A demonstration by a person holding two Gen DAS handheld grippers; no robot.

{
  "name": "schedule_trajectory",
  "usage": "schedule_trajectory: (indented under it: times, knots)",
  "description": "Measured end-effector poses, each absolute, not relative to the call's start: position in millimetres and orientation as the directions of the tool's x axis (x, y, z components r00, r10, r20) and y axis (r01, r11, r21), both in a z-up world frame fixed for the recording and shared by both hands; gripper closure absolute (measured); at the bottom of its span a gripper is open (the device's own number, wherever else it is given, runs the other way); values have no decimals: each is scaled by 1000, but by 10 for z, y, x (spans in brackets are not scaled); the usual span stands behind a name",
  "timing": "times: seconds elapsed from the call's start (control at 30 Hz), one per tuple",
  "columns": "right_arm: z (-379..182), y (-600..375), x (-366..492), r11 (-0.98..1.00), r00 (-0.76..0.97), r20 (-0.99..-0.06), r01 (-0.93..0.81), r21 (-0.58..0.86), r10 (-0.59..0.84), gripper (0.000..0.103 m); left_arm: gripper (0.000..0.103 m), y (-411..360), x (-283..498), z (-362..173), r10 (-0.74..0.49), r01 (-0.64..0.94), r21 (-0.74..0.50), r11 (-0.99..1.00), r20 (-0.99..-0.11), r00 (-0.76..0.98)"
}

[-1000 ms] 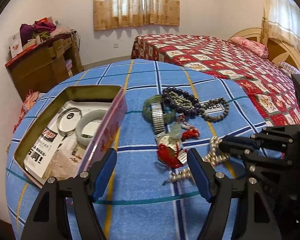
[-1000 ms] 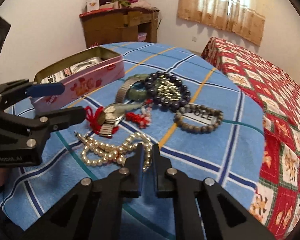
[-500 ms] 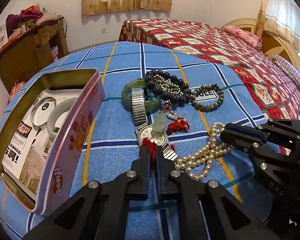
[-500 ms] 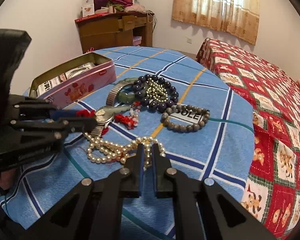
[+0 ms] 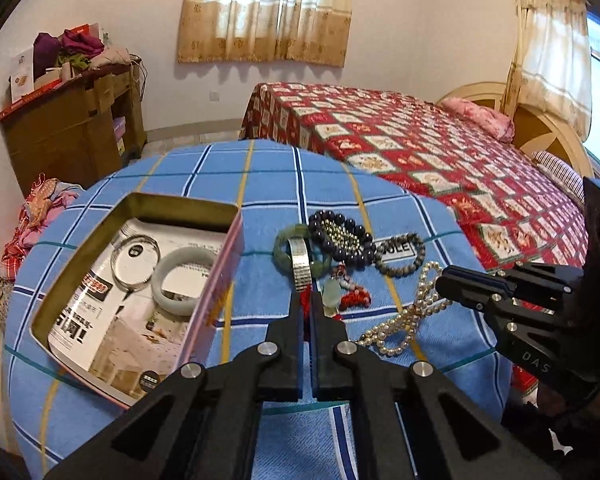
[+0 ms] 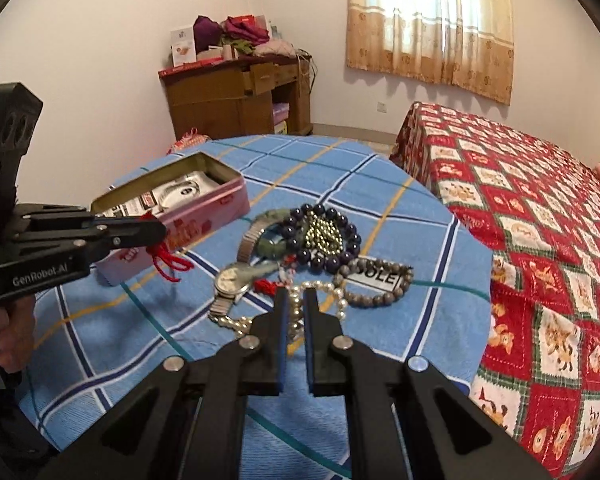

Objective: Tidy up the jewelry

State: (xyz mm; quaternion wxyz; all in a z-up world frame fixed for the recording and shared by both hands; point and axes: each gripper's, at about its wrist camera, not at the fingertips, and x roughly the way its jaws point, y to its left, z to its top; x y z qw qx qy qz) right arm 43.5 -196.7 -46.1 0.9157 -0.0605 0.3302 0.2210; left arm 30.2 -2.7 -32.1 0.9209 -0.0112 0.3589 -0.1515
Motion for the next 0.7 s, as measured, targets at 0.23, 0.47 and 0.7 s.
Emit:
schedule_trajectory:
  times: [0.23,0.47,0.7]
  knots:
    - [-288,-1908,420,886,695,-607,-463,33,386,94,102,86,280,-154,-276,255,-125,959,-631,725]
    - [-178,-1817,423,874,700,-590,-485,20,402,95,102,180,256,-51,-224,226,-76,971,-612,759]
    - [20,-1634,443,852,709,-560,-523,-9,429,95,102,368,266,50,-188,186,-64,980,-593,783]
